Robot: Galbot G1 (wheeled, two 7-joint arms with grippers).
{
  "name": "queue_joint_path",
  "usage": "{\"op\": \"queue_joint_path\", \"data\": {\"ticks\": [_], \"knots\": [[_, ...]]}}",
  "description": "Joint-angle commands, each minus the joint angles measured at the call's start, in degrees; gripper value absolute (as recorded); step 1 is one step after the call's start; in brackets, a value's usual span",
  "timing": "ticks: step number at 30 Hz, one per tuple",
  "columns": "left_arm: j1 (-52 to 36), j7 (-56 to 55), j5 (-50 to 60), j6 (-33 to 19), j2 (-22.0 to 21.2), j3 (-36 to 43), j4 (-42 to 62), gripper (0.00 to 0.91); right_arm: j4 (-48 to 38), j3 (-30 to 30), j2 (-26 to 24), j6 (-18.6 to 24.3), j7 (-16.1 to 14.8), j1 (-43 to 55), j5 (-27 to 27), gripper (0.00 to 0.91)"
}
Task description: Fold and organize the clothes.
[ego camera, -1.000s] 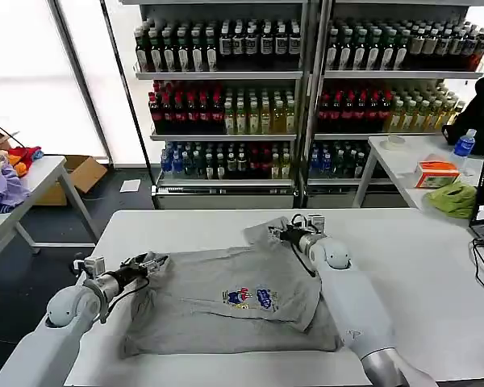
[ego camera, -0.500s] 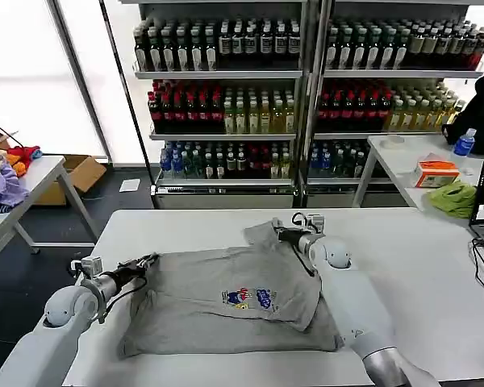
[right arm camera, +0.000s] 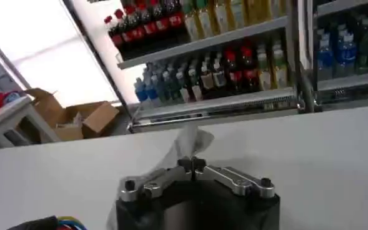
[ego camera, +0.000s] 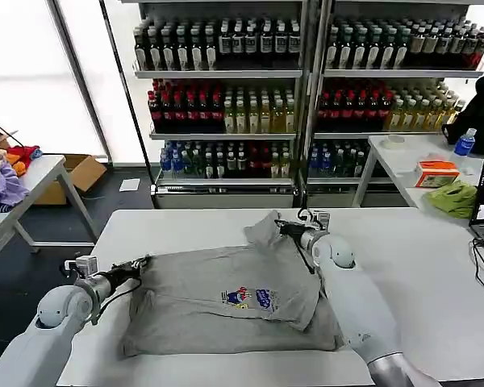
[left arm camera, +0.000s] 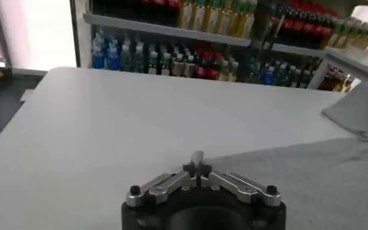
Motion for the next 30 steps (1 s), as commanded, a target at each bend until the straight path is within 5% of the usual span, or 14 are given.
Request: {"op": "queue_joint_path", "data": {"ticks": [1,20,30], "knots": [[4.1,-0.8,1.2,0.5,2.7,-3.1,-11.5,0.000,14.4,0.0,-3.4,0.0,2.6,-5.8,5.9,0.000],[24.8,-0.2,7.9,1.9,6.7,-13.8,-30.3,0.000,46.2,11.1,-15.9,0.1,6.2,-37.1,10.9,0.000],[39.7,0.3,11.4,1.9,6.7,-21.2,-37.2,0.010,55.0,18.0,-15.5,0.2,7.6,-52.8,10.6,0.000]]}}
